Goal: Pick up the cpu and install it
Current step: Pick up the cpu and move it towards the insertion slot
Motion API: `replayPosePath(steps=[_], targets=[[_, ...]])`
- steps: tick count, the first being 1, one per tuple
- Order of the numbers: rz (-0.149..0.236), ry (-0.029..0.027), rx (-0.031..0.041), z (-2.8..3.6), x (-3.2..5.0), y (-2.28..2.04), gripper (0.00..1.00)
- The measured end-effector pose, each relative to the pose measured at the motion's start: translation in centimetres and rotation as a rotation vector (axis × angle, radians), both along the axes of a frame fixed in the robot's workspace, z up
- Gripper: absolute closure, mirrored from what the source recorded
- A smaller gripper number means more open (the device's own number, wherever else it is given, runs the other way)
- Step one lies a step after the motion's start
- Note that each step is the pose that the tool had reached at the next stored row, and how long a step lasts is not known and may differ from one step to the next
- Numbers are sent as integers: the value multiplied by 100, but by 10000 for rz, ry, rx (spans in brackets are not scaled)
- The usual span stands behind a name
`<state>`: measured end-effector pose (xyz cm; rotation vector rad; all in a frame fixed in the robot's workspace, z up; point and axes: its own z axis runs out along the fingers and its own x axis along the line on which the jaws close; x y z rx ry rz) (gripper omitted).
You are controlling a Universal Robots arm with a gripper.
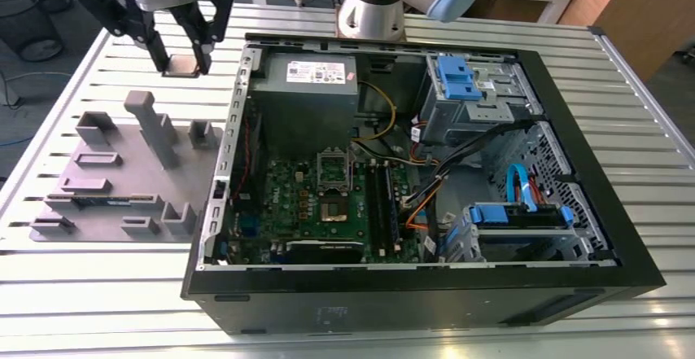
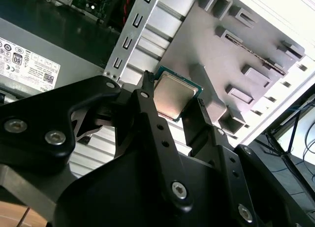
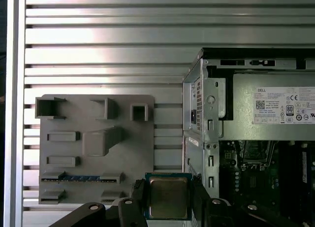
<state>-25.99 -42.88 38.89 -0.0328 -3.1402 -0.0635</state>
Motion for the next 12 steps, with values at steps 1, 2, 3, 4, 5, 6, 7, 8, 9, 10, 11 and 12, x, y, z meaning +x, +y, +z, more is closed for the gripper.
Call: replayPosePath(steps=[1,2,3,4,5,6,7,8,9,10,11,12], targets=[[0,0,0,-1,20,0,53],[0,-1,1,-1,40,0,53],[0,0,0,-2,59,0,53],[0,0,0,-2,77,0,53],[-1,0,0,-3,98,0,53],[0,-1,0,-4,118,0,53],[0,0,0,-4,138,0,53],[0,-1,1,-5,157,0,53],[0,0,0,-5,177,0,53],[0,0,0,-6,197,0,53],[0,0,0,-6,217,0,53],[0,-1,0,-7,239,0,53]])
